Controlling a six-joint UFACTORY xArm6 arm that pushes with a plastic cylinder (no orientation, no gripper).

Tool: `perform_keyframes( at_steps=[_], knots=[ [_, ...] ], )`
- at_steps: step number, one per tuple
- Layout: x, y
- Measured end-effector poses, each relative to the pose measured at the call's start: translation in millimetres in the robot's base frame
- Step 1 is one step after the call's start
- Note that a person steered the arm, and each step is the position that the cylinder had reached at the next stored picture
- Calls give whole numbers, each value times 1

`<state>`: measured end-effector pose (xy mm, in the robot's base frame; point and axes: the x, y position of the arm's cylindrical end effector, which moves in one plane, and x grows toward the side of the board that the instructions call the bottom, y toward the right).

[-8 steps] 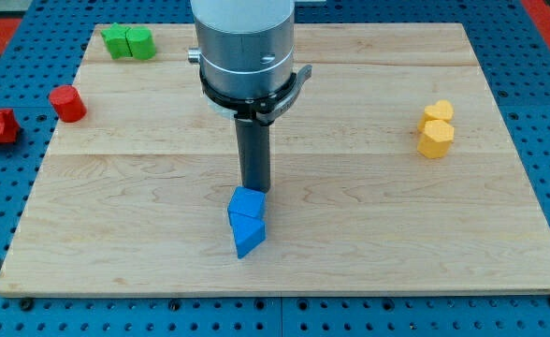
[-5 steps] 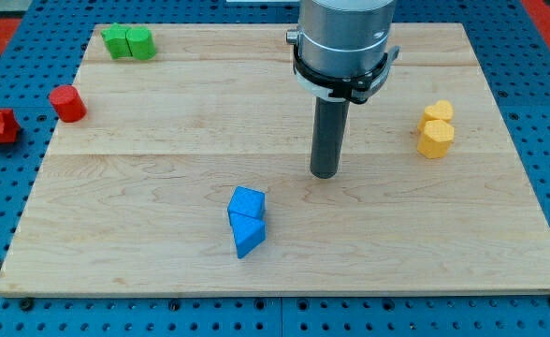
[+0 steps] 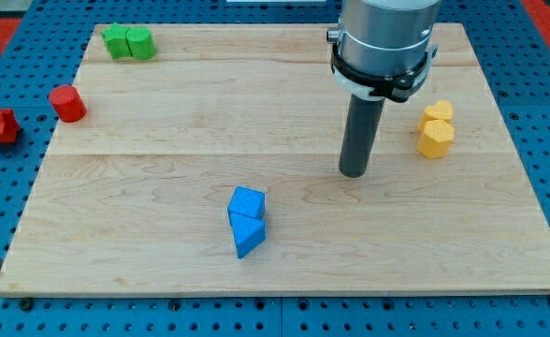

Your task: Push the yellow hexagon towards center

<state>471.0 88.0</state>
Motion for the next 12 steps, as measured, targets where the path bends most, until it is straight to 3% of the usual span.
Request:
perform_keyframes(
  at_steps=[2, 7, 8, 9, 11, 12],
  knots=[
    [0, 9],
    [-8, 140],
    [-33, 178],
    [-65, 181],
    [-62, 126],
    [-30, 127]
  ],
)
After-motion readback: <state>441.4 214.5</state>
